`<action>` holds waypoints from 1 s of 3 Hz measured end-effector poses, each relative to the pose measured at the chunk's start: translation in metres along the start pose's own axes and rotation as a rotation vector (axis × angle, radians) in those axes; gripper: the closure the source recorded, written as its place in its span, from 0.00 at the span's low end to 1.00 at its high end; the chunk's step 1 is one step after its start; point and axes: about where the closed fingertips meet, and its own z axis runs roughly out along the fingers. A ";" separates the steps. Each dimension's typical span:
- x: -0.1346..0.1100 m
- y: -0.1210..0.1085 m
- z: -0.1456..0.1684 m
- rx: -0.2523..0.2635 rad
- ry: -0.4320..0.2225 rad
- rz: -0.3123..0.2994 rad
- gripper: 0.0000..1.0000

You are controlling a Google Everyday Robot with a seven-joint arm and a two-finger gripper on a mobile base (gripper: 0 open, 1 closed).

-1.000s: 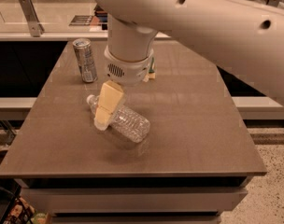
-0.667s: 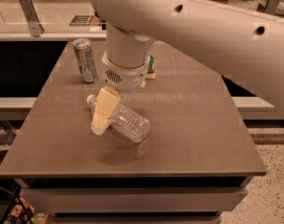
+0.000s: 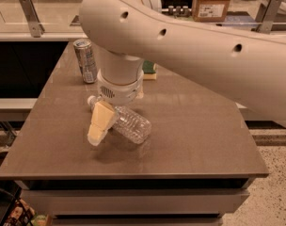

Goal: Place water bottle upright

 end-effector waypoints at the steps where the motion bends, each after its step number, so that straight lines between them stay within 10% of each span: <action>1: -0.009 0.005 0.007 0.033 0.005 0.022 0.00; 3: -0.021 0.011 0.010 0.086 0.032 0.071 0.00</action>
Offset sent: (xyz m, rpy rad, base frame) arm 0.0055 0.0279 -0.0041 -0.0719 -0.0498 -0.1105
